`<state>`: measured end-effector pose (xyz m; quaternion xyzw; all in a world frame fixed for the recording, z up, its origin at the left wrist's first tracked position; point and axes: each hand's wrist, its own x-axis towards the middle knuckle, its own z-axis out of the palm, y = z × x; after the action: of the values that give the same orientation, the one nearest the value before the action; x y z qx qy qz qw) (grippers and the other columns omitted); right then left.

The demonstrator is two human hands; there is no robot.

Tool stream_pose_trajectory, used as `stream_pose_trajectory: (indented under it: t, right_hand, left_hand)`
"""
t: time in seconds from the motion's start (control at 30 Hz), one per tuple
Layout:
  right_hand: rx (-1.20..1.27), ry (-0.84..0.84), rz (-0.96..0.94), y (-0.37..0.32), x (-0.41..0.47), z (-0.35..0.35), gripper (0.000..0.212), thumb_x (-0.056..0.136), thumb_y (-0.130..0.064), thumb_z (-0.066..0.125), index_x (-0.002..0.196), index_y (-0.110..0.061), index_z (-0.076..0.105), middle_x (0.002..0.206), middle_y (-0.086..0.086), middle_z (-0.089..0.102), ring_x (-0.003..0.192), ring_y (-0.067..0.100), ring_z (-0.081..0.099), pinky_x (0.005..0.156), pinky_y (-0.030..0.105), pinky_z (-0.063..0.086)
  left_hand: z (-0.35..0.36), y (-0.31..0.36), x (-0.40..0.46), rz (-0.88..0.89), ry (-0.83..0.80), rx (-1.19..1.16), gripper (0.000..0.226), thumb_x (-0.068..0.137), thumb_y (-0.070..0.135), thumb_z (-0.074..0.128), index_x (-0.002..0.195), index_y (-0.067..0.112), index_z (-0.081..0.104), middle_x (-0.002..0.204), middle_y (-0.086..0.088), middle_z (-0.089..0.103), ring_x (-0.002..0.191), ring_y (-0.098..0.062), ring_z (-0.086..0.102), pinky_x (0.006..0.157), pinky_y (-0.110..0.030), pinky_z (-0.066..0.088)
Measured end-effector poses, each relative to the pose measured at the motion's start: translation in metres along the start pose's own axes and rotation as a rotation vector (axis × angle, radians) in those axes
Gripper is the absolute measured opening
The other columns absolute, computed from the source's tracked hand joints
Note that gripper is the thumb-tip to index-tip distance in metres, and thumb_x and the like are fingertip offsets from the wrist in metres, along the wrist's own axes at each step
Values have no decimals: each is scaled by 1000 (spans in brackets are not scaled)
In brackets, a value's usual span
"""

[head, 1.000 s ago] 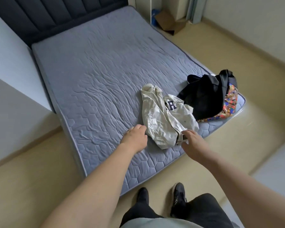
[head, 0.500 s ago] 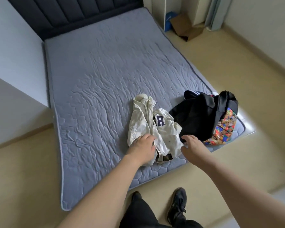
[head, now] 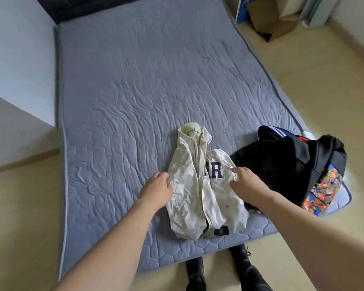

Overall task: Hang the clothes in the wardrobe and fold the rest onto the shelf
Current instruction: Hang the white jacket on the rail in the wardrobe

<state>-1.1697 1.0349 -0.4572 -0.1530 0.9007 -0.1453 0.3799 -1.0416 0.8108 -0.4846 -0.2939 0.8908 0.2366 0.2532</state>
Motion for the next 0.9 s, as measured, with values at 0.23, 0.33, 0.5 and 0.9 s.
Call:
stream_pose_trajectory:
  t: [0.23,0.33,0.5,0.9]
  right_hand:
    - [59,4,-1,13,214,51,34,91,-11,44,123,-8,55,106,4,50,83,23,54,63,27,42]
    - [107,5,42,18,294,81,35,90,-21,44,122,-14,54,95,3,54,83,25,57,72,30,46]
    - [311,35,125,29,404,136,28,86,-24,49,107,-8,57,89,10,64,77,25,59,66,28,44]
    - [136,18,12,63,401,176,12,81,-15,42,80,-19,54,73,1,60,72,27,62,63,32,51]
  left_hand:
    - [66,16,205,-74,5,-133,44,97,30,42,138,15,42,142,-7,45,126,-27,46,102,-33,37]
    - [87,19,284,-100,36,-205,39,96,32,44,132,15,46,140,-8,48,123,-28,48,97,-33,40]
    - [134,9,393,-181,145,-543,60,81,51,54,128,18,40,127,-4,52,112,-29,53,94,-36,44]
    - [218,-41,371,-300,166,-710,17,85,26,56,97,15,51,87,3,56,89,-23,55,67,-30,35]
